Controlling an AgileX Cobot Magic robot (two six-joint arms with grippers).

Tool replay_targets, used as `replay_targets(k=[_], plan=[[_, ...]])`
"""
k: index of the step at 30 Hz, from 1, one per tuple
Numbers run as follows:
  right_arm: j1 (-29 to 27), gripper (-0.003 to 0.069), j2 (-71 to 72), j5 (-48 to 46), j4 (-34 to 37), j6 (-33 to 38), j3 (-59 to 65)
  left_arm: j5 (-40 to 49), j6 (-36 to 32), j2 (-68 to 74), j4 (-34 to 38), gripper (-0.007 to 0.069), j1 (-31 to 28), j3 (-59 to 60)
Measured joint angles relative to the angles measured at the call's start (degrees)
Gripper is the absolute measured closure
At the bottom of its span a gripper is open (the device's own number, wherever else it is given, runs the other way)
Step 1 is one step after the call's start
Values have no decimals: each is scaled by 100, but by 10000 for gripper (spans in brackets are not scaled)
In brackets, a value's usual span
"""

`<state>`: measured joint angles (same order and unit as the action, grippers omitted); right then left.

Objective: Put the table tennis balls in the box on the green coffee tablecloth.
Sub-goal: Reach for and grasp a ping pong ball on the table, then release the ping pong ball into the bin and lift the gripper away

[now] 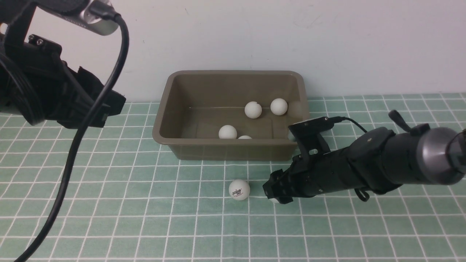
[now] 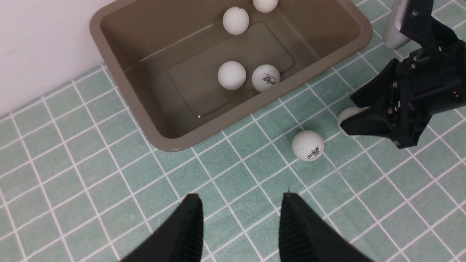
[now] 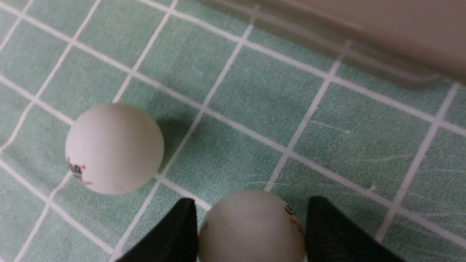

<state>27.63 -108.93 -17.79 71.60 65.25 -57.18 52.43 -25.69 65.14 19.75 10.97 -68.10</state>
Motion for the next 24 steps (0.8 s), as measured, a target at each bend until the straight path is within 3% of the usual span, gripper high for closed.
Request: replay_targets(k=[3,18,24], plan=[[0,326,0,40,43,12,0,0,-5,0,0,356,0,0],[0,320,52,-147,63,292,0,0,-5,0,0,356,0,0],[0,320,783,-404,45,318,0,0,-5,0,0,356,0,0]])
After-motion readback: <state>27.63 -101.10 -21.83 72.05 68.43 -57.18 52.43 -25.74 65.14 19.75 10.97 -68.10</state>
